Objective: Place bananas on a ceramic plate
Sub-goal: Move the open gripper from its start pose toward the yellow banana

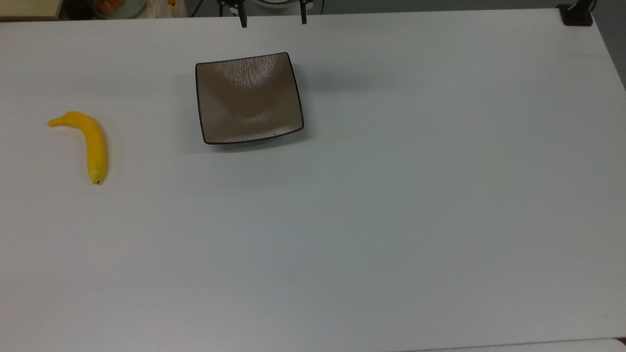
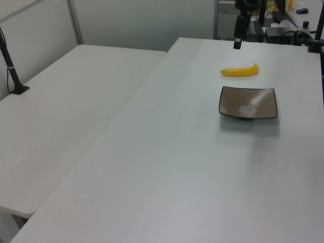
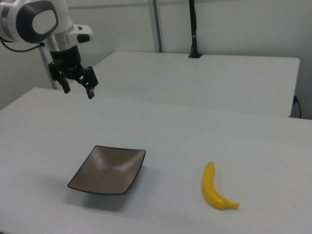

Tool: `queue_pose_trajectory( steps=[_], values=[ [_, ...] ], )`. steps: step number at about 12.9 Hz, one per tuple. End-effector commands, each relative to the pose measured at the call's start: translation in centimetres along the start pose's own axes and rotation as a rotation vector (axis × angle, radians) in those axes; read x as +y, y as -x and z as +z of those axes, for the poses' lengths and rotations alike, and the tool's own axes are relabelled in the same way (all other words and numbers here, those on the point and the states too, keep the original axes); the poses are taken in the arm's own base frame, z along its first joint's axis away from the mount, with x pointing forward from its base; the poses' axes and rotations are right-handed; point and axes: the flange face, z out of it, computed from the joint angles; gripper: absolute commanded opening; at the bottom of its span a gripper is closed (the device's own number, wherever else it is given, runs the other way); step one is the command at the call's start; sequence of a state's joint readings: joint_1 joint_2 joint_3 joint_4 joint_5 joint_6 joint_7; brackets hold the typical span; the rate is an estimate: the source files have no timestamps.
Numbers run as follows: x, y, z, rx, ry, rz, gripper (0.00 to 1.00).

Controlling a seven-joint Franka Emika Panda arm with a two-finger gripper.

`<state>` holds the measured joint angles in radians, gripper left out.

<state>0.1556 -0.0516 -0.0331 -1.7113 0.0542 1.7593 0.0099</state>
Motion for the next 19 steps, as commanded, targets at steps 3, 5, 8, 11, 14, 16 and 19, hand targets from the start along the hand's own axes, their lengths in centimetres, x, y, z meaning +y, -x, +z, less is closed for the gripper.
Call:
queue_pose_trajectory(
  steps=[3, 5, 8, 11, 14, 16, 19],
  values=[
    [0.1, -0.4, -0.2, 0.021, 0.005, -0.023, 1.00],
    [0.1, -0.4, -0.2, 0.021, 0.005, -0.029, 1.00],
    [1.1, -0.4, 0.0, 0.014, 0.008, -0.182, 1.00],
    [3.2, -0.5, -0.1, 0.008, 0.011, -0.308, 1.00],
    [6.0, -2.2, 0.6, 0.000, 0.019, -0.305, 1.00],
    [8.5, -3.8, 0.2, 0.001, 0.028, -0.267, 1.00],
    [14.3, -6.5, 0.2, -0.067, 0.022, -0.238, 1.00]
  ],
)
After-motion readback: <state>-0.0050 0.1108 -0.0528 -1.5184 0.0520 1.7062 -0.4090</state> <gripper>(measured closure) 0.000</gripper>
